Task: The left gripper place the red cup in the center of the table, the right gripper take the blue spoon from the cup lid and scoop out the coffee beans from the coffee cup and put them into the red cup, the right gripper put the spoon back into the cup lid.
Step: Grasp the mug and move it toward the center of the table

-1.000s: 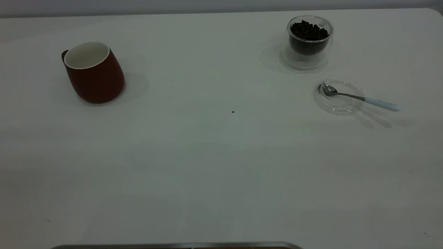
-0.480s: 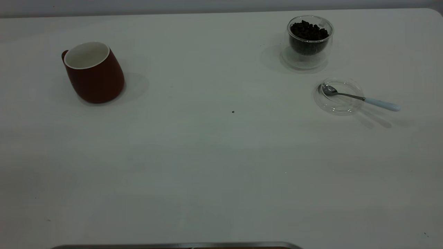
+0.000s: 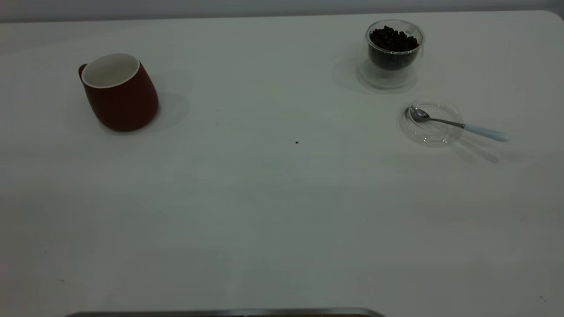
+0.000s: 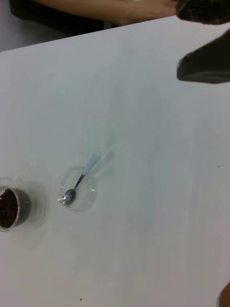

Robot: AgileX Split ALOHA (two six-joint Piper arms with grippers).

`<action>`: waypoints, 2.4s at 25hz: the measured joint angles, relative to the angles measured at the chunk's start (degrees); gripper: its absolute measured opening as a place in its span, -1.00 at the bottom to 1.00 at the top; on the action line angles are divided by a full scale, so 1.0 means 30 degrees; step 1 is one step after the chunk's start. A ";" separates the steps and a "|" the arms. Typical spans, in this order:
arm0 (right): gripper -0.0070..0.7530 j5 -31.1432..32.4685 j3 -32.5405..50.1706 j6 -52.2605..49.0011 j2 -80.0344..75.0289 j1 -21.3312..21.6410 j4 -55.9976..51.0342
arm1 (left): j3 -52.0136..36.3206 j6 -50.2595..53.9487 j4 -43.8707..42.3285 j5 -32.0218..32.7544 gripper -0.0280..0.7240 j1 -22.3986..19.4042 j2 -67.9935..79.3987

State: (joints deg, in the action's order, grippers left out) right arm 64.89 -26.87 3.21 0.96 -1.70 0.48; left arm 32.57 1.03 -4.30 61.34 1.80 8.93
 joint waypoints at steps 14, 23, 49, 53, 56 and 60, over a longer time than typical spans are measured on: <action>-0.34 0.0000 0.0000 0.0000 0.0000 0.0000 0.0000 | 0.9401 -0.5946 -0.0108 -0.2831 0.64 0.0000 2.0221; -0.34 0.0000 0.0000 0.0000 0.0000 0.0000 0.0000 | 1.7270 -1.2979 0.0530 -0.0606 0.64 0.0000 3.1664; -0.34 0.0000 0.0000 0.0000 0.0000 0.0000 0.0000 | 2.2600 -2.2655 -0.2177 -0.5723 0.64 0.0771 4.1956; -0.34 0.0000 0.0000 0.0000 0.0000 0.0000 0.0000 | 2.2607 -2.3356 -0.2276 -0.5941 0.64 0.0968 4.2752; -0.34 0.0000 0.0000 0.0000 0.0000 0.0000 0.0000 | 2.2607 -2.4099 -0.2414 -0.6039 0.64 0.0978 4.3126; -0.34 0.0000 0.0000 0.0000 0.0000 0.0000 0.0000 | 2.2622 -2.5132 -0.2453 -0.6379 0.64 0.0978 4.3457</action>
State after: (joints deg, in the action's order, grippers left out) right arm 64.89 -26.87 3.21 0.96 -1.70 0.48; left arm 100.44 -74.36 -11.66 42.20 4.73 139.30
